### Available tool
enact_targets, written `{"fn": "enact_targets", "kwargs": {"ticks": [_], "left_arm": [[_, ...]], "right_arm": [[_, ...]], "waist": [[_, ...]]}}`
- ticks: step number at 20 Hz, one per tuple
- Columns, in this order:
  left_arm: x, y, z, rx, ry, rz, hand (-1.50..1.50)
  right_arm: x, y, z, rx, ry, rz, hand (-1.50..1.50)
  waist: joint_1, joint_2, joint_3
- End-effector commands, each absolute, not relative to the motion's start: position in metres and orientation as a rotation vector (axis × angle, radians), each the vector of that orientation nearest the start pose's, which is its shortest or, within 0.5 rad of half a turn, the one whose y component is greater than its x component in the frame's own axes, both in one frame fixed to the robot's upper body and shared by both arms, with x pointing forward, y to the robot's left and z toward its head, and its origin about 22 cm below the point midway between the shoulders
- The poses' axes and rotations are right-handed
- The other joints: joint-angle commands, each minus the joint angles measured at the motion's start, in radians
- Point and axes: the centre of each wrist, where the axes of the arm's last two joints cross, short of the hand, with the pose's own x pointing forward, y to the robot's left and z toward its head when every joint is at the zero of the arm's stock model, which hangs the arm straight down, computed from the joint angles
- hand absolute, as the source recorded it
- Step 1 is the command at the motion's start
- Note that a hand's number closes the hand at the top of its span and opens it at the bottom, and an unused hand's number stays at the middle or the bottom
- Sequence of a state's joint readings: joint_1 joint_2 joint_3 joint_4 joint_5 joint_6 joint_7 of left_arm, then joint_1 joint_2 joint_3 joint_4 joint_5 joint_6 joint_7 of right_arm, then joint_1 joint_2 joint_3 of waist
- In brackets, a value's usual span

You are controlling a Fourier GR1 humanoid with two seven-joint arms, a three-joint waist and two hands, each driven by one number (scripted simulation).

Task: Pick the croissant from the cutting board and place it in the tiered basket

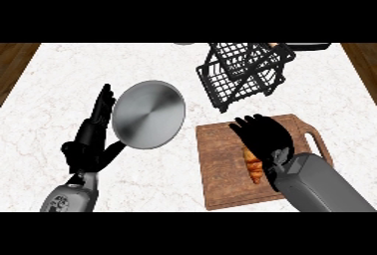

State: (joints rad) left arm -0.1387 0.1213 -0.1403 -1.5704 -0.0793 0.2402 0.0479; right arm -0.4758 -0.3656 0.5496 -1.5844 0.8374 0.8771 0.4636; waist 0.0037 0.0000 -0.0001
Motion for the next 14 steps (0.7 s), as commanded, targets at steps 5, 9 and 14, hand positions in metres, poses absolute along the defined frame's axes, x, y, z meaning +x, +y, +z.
{"fn": "enact_targets", "kwargs": {"ticks": [5, 9, 14], "left_arm": [[0.269, 0.213, 0.05, 0.207, -1.655, -0.103, 0.0], [0.273, 0.209, 0.028, 0.18, -1.667, -0.104, 0.0], [0.279, 0.21, 0.034, 0.201, -1.647, -0.099, 0.0]], "right_arm": [[0.29, -0.141, 0.06, -0.706, -0.745, 1.887, -1.5], [0.303, -0.149, 0.064, -0.674, -0.755, 1.877, -1.5], [0.295, -0.137, 0.052, -0.674, -0.742, 1.863, -1.5]], "waist": [[0.0, 0.0, 0.0], [-0.001, 0.001, 0.0], [-0.002, 0.0, 0.0]]}}
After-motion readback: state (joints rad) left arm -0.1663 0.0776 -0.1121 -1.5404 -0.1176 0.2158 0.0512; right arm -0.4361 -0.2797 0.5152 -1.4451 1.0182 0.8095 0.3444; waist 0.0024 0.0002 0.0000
